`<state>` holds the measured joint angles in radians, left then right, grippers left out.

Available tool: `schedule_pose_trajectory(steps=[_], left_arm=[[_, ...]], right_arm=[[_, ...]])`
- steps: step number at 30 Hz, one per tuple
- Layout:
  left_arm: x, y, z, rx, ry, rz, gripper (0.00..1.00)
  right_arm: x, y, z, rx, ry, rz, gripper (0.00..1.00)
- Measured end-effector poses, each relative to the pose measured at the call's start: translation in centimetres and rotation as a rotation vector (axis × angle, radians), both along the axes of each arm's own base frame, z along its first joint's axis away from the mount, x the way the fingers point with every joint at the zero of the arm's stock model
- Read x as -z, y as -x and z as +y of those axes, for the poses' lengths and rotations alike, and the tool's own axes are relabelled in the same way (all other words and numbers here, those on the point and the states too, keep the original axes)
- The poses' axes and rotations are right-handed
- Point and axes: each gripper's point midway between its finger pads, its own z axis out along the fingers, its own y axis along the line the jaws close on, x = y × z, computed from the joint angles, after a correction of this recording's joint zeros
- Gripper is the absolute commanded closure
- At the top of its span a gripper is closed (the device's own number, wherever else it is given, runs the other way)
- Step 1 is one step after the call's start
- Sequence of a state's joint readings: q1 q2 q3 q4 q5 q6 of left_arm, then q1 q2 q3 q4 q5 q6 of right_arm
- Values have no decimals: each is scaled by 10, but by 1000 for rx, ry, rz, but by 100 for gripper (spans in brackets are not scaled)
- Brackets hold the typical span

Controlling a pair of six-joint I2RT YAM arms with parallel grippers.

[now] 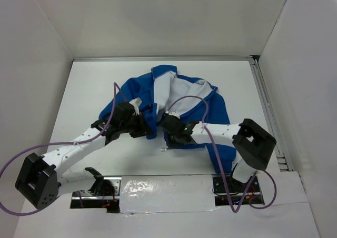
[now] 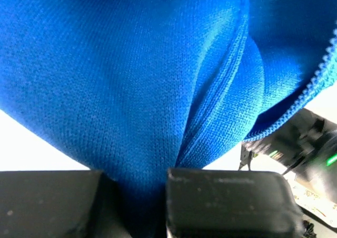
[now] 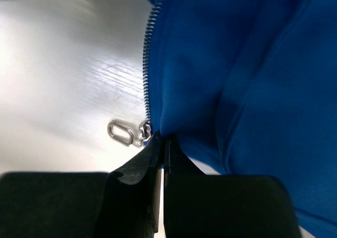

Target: Zip up the jacket

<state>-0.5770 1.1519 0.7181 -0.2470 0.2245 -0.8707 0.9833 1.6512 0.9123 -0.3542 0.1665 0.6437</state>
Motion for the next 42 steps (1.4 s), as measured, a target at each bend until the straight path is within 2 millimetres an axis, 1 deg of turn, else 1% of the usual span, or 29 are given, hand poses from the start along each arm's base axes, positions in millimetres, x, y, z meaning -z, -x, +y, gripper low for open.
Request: schedule_pose_trajectory(steps=[2,3,4,6,8,10,12,13,14,15,16,18,22,26,34,42], left_arm=[[-6,-2,0,3,-4,-5,100],[-13,-4,0,4,-3,-14,100],[-23,-8,-1,10,1,-37,100],[-50,-19,-7,13,29,-95,100],[-81,-30,-13,25,65,-173,100],[-105,-37,-18,34,98,-230,100],[-128,-41,-23,53,126,-284,100],[-138,-42,-25,62,141,-303,100],[-148,-44,-28,68,156,-323,100],[-155,-45,-30,73,167,-338,100],[-161,-45,-33,78,178,-353,100],[-169,-42,-41,96,199,-376,100],[-173,-37,-50,120,218,-395,100],[-173,-39,-50,112,217,-404,100],[-180,-41,-53,101,255,-417,100],[-181,-41,-54,80,280,-389,100]], right_arm=[[-12,-5,-1,15,-89,-1,100],[-22,-10,-5,32,-142,-12,100],[-39,-18,-9,51,-219,-45,100],[-82,-35,-12,73,-385,-151,100],[-142,-53,-17,80,-546,-318,100],[-198,-58,-15,38,-675,-476,100],[-249,-55,-16,-15,-798,-634,100],[-268,-51,-19,-32,-850,-703,100],[-276,-49,-21,-39,-875,-739,100],[-287,-46,-28,-41,-919,-798,100],[-291,-44,-33,-38,-943,-831,100],[-289,-46,-39,-28,-957,-860,100],[-277,-48,-42,-23,-953,-859,100],[-270,-45,-44,-26,-951,-857,100],[-278,-44,-44,-28,-980,-874,100],[-271,-46,-42,-16,-980,-848,100]])
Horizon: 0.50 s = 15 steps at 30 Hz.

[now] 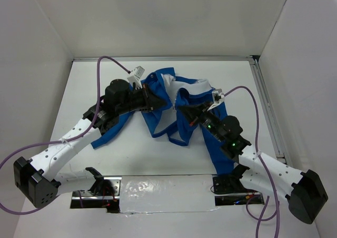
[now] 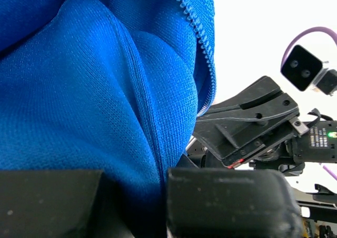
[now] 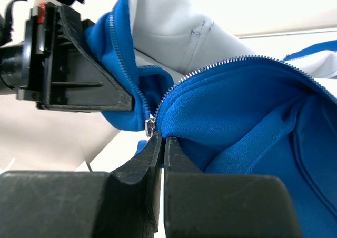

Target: Zip up the jacket

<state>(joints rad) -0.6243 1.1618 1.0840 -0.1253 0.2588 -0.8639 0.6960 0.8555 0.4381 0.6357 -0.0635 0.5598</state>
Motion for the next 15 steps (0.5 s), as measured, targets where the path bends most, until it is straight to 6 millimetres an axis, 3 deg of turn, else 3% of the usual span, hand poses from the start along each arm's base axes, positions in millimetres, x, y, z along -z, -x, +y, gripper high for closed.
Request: schedule_pose_trajectory(steps=[15], left_arm=[[-1,-1,-1,-2,9,2,100]], right_arm=[[5,-2,2,-1,6,17,100]])
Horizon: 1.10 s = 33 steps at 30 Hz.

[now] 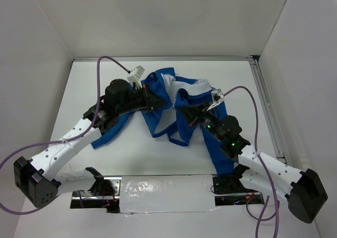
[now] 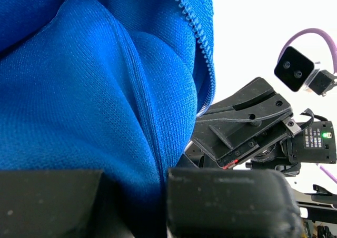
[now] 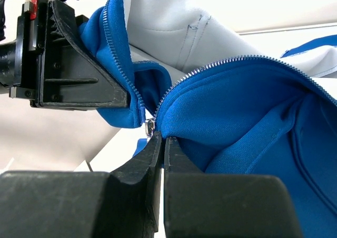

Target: Zip up the jacket

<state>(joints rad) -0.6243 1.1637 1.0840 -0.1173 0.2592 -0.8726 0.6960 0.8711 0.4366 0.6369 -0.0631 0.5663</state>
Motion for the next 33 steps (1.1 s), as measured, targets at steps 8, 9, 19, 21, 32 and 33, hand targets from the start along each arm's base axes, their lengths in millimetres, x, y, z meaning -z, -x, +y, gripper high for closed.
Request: schedule_pose_trajectory(steps=[8,9,19,21,32,33], left_arm=[[1,-2,-4,2,15,17,100],[2,-2,-4,2,14,19,100],[3,-3,-4,2,13,21,100],[3,-3,-4,1,12,22,100],[5,-3,-5,3,7,27,100],[6,-3,-5,4,5,29,100]], right_arm=[[-2,2,1,-7,-14,3,100],[-2,2,1,-7,-16,4,100],[-2,0,-1,6,-25,9,100],[-2,-1,-2,16,-27,12,100],[-3,-1,-3,18,-31,15,100],[-3,-1,-3,17,-31,16,100]])
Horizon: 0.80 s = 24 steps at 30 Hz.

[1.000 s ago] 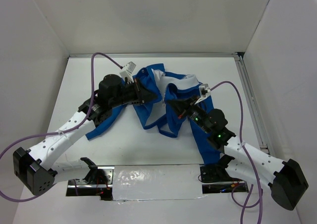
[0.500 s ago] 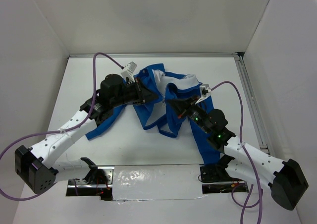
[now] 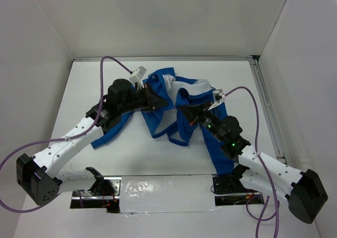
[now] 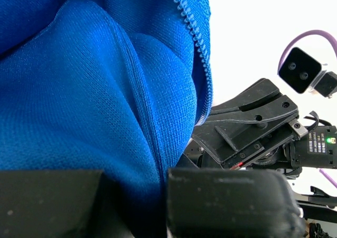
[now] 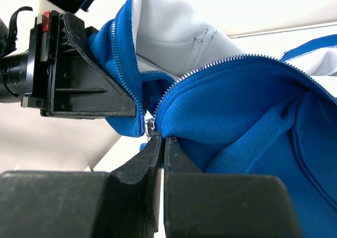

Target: Zip up the jacket

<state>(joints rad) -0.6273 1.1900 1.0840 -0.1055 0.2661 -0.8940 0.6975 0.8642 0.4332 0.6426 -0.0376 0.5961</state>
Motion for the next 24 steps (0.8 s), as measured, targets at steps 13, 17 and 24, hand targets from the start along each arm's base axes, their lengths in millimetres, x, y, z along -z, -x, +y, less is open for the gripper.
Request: schedule_pose_trajectory(steps=[13,17,24], left_arm=[[6,-3,2,-41,-27,6,100],[3,-6,6,-70,-30,-7,100],[2,-8,8,-94,-36,-17,100]], right_arm=[[5,1,0,-3,8,23,100],[2,5,-2,-5,4,22,100],[5,3,2,-15,22,40,100]])
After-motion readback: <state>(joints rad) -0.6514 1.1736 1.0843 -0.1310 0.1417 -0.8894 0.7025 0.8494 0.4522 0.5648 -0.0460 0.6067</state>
